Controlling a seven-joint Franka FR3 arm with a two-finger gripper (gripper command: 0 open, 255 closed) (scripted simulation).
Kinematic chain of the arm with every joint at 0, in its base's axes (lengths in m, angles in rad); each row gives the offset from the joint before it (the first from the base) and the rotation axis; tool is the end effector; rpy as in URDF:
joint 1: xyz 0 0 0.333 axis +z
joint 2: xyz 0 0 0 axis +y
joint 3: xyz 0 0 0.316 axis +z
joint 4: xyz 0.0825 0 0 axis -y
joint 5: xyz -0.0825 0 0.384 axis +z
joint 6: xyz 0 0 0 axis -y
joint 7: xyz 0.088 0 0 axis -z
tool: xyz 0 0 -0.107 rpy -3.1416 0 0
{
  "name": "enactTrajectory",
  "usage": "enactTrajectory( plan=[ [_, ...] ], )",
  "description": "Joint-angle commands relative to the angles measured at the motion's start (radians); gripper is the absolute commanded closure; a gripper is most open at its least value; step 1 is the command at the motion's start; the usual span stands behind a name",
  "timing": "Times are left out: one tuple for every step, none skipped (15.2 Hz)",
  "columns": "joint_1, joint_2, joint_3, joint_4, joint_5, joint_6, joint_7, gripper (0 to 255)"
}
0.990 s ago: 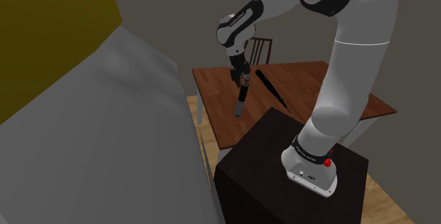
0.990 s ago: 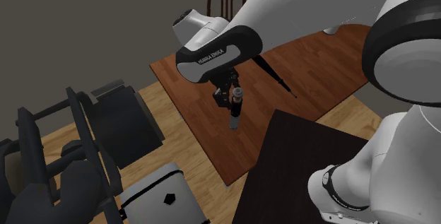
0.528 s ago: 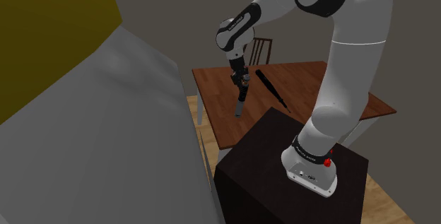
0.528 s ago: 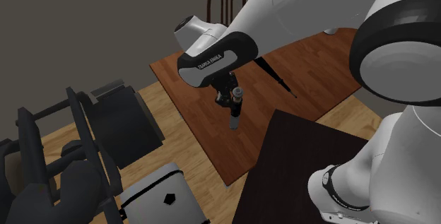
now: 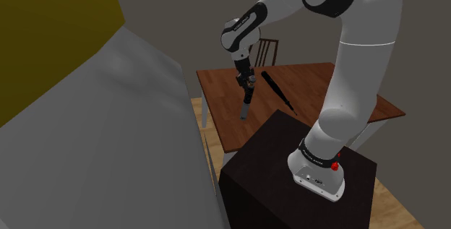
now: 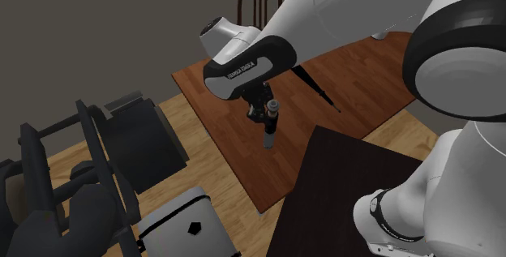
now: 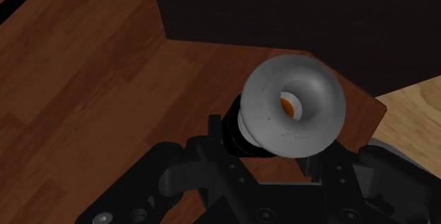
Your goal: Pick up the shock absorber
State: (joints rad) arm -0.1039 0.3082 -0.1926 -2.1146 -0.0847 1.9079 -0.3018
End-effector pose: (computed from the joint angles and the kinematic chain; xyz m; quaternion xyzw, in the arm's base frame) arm 0.4897 -0.1568 0.2414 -0.9653 -0.0231 0.2599 0.0128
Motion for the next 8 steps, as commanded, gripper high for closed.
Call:
enactTrajectory(
  plan=[
    [0.001, -0.014, -0.001, 0.004, -0.002, -0.018, -0.001, 255],
    [0.001, -0.023, -0.001, 0.006, -0.003, -0.029, -0.001, 255],
    [0.002, -0.033, -0.002, 0.008, -0.004, -0.041, -0.001, 255],
    [0.003, -0.042, -0.002, 0.011, -0.006, -0.053, -0.001, 255],
    [0.003, -0.051, -0.003, 0.014, -0.007, -0.065, -0.001, 255],
    [0.004, -0.059, -0.003, 0.017, -0.008, -0.076, -0.002, 255],
    [0.004, -0.068, -0.003, 0.02, -0.009, -0.088, -0.002, 255],
    [0.005, -0.077, -0.004, 0.024, -0.011, -0.1, -0.002, 255]
  ],
)
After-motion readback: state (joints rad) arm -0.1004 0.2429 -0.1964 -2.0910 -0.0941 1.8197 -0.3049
